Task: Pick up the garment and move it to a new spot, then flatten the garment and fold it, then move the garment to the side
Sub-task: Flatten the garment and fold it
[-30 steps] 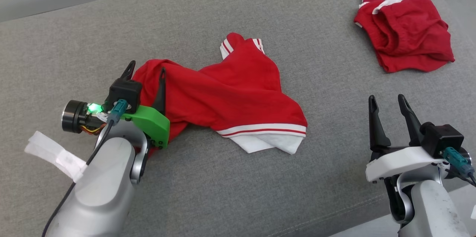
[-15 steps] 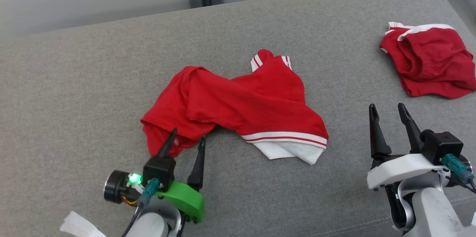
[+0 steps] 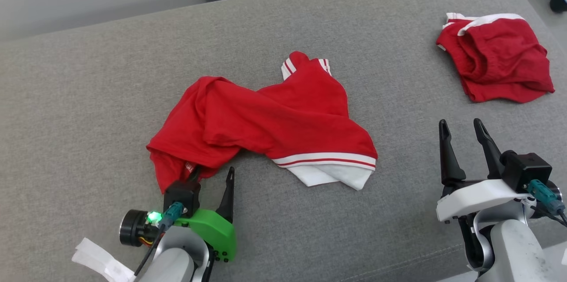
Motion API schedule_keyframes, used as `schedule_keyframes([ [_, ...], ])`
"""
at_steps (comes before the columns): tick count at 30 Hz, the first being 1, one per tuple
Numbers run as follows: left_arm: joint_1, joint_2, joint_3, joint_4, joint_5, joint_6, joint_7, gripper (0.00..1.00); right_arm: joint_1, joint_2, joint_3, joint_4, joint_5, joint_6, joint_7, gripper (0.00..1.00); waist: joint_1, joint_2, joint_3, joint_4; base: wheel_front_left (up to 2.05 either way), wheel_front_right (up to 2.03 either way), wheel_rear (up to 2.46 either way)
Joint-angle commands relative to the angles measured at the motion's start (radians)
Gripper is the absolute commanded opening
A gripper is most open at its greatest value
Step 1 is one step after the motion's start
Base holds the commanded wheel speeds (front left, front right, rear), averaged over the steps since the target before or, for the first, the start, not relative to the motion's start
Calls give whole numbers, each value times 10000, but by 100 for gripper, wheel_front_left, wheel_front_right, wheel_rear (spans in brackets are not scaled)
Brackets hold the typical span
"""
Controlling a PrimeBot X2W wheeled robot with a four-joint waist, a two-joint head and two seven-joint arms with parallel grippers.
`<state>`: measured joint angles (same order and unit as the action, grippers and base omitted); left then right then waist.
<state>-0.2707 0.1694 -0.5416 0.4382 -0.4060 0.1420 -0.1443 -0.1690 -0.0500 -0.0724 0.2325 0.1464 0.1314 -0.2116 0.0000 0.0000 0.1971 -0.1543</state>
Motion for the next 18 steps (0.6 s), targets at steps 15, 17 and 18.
schedule_keyframes([
  [15,-818,-38,101,227,20,-181,-846,0,-2,-11,-255,186,-27,-16,-157,100,0,0,-13,-110,0,0,0],
  [17,-754,11,84,-114,54,-177,-881,0,41,-12,-247,210,-13,-16,-169,100,0,0,-107,58,0,0,0],
  [18,-715,44,76,-289,80,-158,-890,0,59,-12,-233,221,-6,-16,-172,100,0,0,-148,131,0,0,0],
])
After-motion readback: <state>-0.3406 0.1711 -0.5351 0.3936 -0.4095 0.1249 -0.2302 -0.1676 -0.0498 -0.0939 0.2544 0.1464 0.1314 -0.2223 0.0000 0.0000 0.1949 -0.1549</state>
